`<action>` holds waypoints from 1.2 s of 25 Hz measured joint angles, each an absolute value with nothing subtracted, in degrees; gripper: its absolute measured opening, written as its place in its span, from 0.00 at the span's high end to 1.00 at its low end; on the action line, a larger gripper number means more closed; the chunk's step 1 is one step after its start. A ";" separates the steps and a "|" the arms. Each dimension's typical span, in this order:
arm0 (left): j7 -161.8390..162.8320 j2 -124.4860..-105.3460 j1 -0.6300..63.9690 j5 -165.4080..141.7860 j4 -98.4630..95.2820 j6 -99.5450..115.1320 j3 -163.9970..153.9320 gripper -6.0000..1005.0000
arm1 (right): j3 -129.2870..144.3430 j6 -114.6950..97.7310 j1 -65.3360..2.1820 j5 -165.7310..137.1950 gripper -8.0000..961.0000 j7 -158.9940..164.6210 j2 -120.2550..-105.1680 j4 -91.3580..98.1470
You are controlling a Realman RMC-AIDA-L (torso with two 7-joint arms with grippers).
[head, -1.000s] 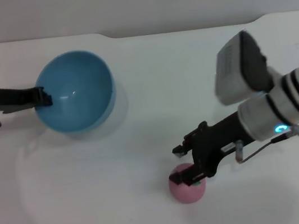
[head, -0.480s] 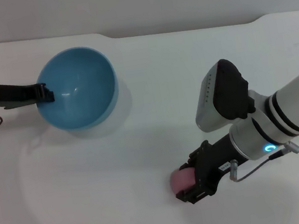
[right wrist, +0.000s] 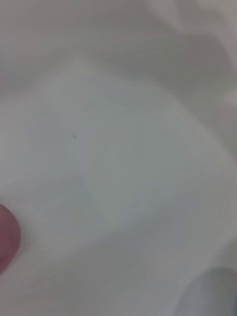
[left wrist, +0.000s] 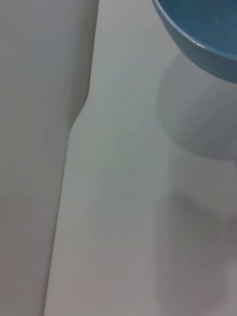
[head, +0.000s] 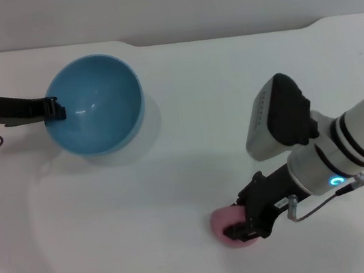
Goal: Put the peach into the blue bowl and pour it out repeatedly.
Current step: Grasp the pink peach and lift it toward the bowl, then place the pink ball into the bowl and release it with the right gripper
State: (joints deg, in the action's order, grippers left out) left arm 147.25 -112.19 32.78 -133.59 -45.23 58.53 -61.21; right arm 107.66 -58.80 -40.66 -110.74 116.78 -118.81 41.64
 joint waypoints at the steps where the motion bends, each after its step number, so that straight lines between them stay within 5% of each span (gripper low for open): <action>1: 147.25 -112.28 32.95 -133.95 -45.24 58.53 -61.19 0.99 | 107.10 -58.83 -40.16 -110.75 0.34 116.71 -118.71 42.01; 10: 146.64 -113.36 34.71 -135.62 -45.36 58.98 -61.70 0.99 | 92.07 -64.22 -30.58 -110.92 0.64 112.03 -118.39 50.73; 20: 145.44 -116.51 37.57 -136.95 -44.84 61.06 -68.82 0.99 | 61.92 -80.82 -21.17 -98.68 0.74 99.62 -118.67 54.87; 30: 150.47 -118.70 44.46 -132.03 -43.89 62.11 -87.96 0.99 | 61.98 -84.40 -22.86 -96.73 0.80 96.20 -118.47 57.52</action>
